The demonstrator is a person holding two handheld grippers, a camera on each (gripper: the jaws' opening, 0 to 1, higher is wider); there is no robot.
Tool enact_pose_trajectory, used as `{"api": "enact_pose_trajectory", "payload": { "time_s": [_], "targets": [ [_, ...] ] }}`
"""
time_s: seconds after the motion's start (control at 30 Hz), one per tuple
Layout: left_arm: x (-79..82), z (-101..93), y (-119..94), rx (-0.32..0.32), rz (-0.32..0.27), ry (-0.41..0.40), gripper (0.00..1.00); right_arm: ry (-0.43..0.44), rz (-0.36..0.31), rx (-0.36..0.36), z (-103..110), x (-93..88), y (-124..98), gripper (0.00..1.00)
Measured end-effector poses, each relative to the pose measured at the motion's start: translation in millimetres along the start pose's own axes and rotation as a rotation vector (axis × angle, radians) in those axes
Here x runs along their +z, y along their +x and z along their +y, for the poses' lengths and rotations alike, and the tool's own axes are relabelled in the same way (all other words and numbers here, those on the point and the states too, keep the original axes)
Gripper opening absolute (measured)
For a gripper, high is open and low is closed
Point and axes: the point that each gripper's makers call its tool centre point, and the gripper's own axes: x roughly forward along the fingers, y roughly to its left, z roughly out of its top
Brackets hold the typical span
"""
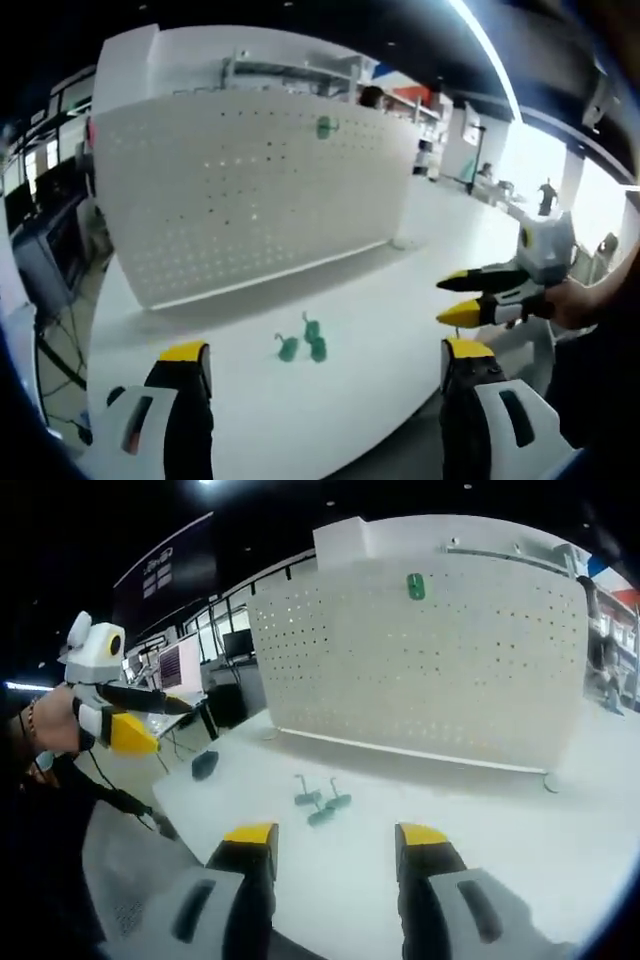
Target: Insert the hook assembly into the mounting plate slot until the hook locks in place.
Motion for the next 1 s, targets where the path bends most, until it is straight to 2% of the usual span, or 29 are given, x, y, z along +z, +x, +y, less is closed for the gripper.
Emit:
{"api": "enact_pose_trajectory", "payload": {
  "time_s": [0.5, 0.63, 0.7, 0.83, 1.0],
  "targets": [
    [-13.8, -0.8, 4.6, -0.011, 0.032, -0.006, 0.96, 0.005, 0.067, 0.050, 18.6, -24.3, 0.3, 0.43],
    [-15.8, -2.2, 5.0, -0.009, 0.049, 0.005, 0.96, 0.004, 0.066, 0.063, 21.4, -26.0, -0.3, 0.43],
    [-16.3, -2.3, 4.8, -0.007, 0.053, 0.001, 0.96, 0.028, 0.074, 0.067, 21.4, -30.2, -0.1, 0.43],
    [-18.2, -5.0, 4.8, -0.014, 0.053, -0.024, 0.97, 0.039, 0.092, 0.080, 22.3, -35.4, 3.7, 0.41],
    [-30.1, -5.1, 5.8, -0.011, 0.086, -0.021, 0.98, 0.032, 0.102, 0.105, 24.7, -36.1, 14.8, 0.40]
  ]
}}
